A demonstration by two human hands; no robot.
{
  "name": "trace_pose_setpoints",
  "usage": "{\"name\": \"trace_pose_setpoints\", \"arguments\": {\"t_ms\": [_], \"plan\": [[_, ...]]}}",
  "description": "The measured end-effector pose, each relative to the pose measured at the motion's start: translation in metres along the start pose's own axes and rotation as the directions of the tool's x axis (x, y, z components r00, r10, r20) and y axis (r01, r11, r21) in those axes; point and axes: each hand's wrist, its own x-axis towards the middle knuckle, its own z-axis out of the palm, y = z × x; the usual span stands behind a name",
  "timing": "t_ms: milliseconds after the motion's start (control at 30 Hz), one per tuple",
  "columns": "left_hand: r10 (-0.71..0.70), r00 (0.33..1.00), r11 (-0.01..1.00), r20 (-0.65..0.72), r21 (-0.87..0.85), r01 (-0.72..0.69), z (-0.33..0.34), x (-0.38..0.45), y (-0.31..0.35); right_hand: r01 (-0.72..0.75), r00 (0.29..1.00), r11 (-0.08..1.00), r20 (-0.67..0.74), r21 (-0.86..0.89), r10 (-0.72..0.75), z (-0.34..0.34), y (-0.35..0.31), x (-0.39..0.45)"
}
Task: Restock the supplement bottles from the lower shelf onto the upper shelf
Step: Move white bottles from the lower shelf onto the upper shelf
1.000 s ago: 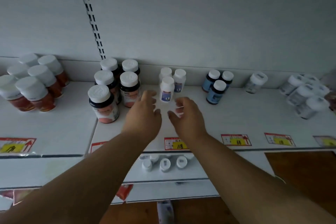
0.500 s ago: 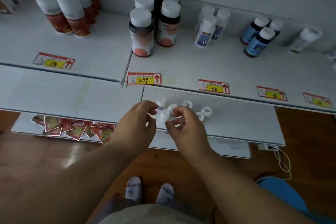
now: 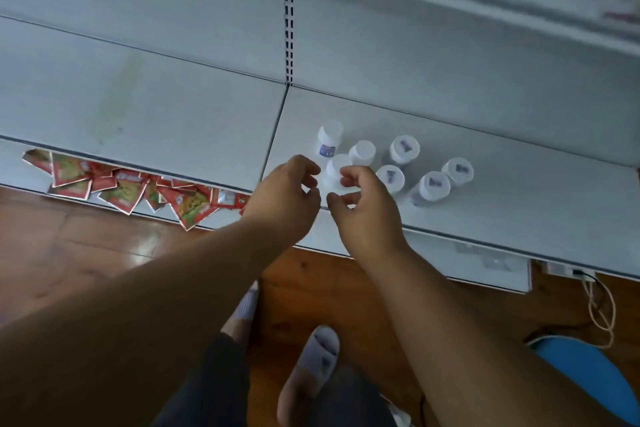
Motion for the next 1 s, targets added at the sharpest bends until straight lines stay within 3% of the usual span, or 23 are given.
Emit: {"name": "trace_pose_setpoints", "arguments": {"t_ms": [233, 400, 600, 800, 1000], "plan": [[0.149, 0.984, 0.979, -0.098, 0.152, -0.133, 0.039, 0.112, -0.027, -0.052, 0.998, 0.998, -0.03, -0.019, 0.052, 0.038, 0.035, 0.04], [0.31, 0.949, 0.904, 0.048, 0.293, -0.31, 0.046, 0.151, -0.022, -0.026, 0.997, 1.0, -0.07, -0.002, 0.025, 0.049, 0.041, 0.052], [0.293, 0.956, 0.893, -0.024, 0.364, -0.264, 0.047, 0.159, -0.026, -0.042, 0.997, 0.999, -0.063, 0.015, 0.043, 0.055, 0.039, 0.058], [0.283, 0.958, 0.888, 0.05, 0.362, -0.282, 0.042, 0.166, -0.014, -0.078, 0.995, 0.995, -0.061, 0.064, 0.082, 0.048, 0.033, 0.062], [0.174, 0.961, 0.979, -0.216, 0.14, -0.146, -0.007, 0.096, -0.019, -0.092, 0.994, 0.989, -0.053, 0.113, 0.099, 0.032, 0.02, 0.031]]}}
